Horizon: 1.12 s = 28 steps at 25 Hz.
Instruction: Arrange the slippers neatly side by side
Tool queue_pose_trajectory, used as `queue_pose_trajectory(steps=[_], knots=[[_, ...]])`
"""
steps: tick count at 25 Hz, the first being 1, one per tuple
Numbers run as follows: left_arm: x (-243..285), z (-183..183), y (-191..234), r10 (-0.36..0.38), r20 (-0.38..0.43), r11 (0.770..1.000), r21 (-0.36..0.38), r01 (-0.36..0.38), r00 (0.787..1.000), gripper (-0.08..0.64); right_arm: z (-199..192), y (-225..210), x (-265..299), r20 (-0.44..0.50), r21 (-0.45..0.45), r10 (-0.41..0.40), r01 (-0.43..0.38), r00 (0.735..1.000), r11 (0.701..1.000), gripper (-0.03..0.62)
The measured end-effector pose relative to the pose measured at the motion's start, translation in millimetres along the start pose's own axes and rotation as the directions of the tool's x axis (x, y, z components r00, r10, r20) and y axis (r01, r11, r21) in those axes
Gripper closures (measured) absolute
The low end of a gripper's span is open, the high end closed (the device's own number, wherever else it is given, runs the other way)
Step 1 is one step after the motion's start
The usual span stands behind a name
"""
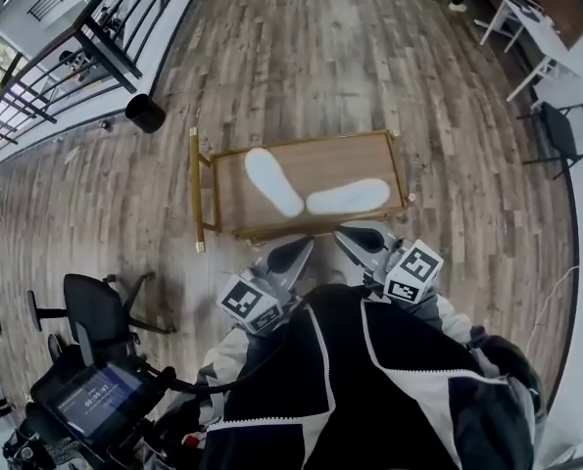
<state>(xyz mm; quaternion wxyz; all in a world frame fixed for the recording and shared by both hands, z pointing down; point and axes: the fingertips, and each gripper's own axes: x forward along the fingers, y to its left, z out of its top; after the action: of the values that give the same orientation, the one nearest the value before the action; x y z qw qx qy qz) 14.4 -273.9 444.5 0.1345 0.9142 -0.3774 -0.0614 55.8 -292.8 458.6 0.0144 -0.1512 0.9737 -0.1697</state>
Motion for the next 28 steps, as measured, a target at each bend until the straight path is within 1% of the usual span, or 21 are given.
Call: queue_pose_trajectory(steps=[6,8,10,13,15,18,21,24,28], knots=[[20.7,6.4,37.4,0.024,-0.021,0.999,-0.023,-0.024,0.999,0.543,7.4,-33.3,24.5,-0.017,0.028,0.018,-0.018,1.0,0.999,0.588],[21.4,11.4,51.9,0.019,-0.027,1.0,-0.024,-0.02,0.999,0.543,10.4,-38.6,39.3,-0.021,0.03,0.019,-0.018,1.0,0.999,0.588],[20.3,17.4,69.2,-0.007,-0.033,1.0,-0.024,0.006,0.999,0.543,12.7,-43.0,59.8,-0.028,0.03,0.011,-0.01,1.0,1.0,0.588],[14.1,28.5,109.3,-0.06,-0.039,0.998,-0.037,0.058,0.997,0.543,18.1,-53.8,102.7,-0.025,0.033,-0.024,0.025,0.999,0.999,0.588],[11.6,37.6,126.7,-0.087,-0.042,0.996,-0.019,0.087,0.995,0.543,23.5,-58.6,121.7,-0.011,0.022,-0.044,0.045,0.999,0.999,0.588],[13.3,42.1,125.6,-0.107,-0.04,0.994,0.011,0.108,0.993,0.543,26.7,-56.3,119.2,0.01,-0.003,-0.073,0.073,0.997,0.997,0.588],[15.4,42.0,125.1,-0.109,-0.045,0.993,0.036,0.111,0.993,0.543,24.2,-52.4,116.9,0.016,-0.009,-0.088,0.088,0.996,0.996,0.588],[15.5,41.8,125.0,-0.104,-0.044,0.994,0.023,0.105,0.994,0.543,22.2,-46.1,118.3,-0.002,-0.015,-0.065,0.065,0.998,0.998,0.588],[22.5,46.8,133.2,-0.079,-0.019,0.997,0.022,0.079,0.997,0.543,30.2,-53.5,124.9,-0.018,-0.019,-0.03,0.029,0.999,0.999,0.588]])
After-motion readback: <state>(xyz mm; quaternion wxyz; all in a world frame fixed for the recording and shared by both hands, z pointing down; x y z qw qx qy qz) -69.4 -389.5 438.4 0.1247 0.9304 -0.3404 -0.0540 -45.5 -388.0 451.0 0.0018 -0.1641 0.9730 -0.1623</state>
